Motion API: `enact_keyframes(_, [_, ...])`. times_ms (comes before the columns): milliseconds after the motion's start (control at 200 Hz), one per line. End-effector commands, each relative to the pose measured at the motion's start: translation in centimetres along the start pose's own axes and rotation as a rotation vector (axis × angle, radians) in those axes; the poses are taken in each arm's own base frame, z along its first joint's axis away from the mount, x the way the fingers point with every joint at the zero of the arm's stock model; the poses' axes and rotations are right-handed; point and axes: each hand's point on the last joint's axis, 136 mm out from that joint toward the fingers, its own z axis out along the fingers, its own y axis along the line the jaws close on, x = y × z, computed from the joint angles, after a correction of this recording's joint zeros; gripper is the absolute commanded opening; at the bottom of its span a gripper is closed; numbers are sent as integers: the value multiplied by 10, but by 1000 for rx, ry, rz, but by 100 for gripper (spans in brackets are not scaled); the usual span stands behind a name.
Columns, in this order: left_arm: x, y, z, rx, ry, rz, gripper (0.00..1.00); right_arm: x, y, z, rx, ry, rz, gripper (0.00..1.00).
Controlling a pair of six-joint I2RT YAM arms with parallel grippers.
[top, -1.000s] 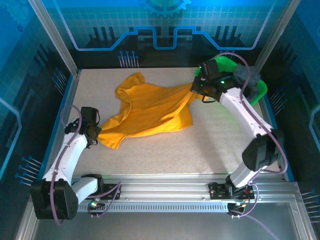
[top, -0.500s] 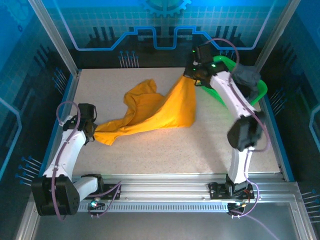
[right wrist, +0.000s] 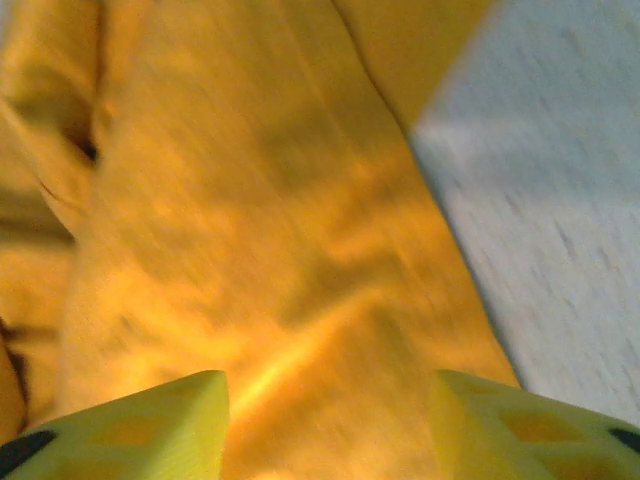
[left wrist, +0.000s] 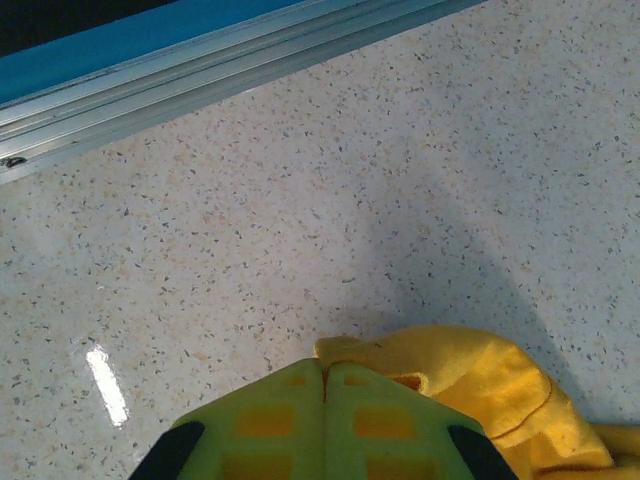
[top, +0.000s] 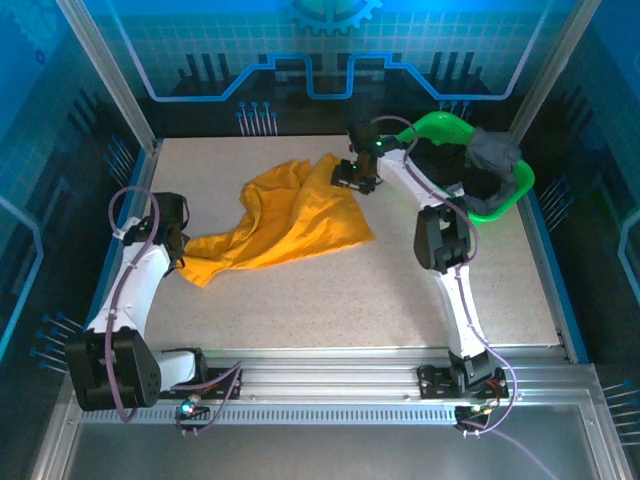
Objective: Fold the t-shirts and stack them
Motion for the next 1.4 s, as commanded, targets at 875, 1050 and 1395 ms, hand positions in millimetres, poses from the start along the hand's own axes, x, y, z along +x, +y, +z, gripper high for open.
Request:
enact_keyframes(875, [35, -2, -8, 72, 100, 43, 0, 109, -95, 26, 404, 197, -166, 20])
enact_keyframes(1050, [52, -23, -12, 180, 169, 34, 0, 54, -88, -1, 330, 49, -171, 0])
enact_keyframes(1395, [114, -81, -28, 342, 323, 63, 0, -61, -126, -4, 371, -84, -111, 0])
